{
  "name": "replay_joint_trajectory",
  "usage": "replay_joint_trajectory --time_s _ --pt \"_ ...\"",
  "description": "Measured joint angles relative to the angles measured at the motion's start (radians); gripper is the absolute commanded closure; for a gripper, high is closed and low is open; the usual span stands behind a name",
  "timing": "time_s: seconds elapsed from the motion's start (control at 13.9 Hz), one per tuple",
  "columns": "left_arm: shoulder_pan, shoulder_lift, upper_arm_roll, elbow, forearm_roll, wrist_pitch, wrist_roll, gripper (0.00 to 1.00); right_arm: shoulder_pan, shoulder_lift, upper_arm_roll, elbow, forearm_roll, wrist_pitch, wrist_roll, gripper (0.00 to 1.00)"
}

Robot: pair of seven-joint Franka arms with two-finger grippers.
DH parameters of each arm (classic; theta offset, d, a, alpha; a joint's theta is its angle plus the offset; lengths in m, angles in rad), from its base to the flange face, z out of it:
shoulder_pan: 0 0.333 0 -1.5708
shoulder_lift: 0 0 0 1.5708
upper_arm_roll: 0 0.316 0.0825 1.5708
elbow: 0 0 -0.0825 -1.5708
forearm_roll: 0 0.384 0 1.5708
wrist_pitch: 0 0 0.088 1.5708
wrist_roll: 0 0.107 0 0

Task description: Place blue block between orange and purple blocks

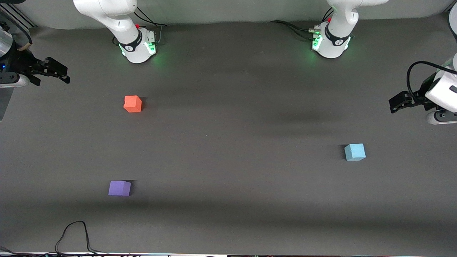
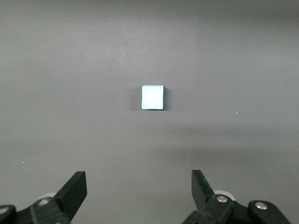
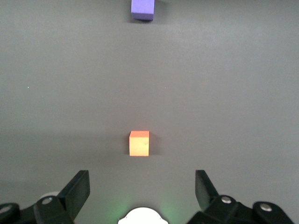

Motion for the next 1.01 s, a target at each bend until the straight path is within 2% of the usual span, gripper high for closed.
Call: replay_joint_trajectory --time_s 0.72,1.01 --pt "0.003 0.019 0.001 0.016 -0.006 -0.041 0.0 0.0 0.0 0.051 -0.002 -0.009 0.0 0.117 0.0 0.0" --pt "0.016 0.034 0.01 -0.037 -0.006 -0.024 0.0 0.0 0.0 0.054 -0.002 -0.009 0.0 0.126 0.0 0.0"
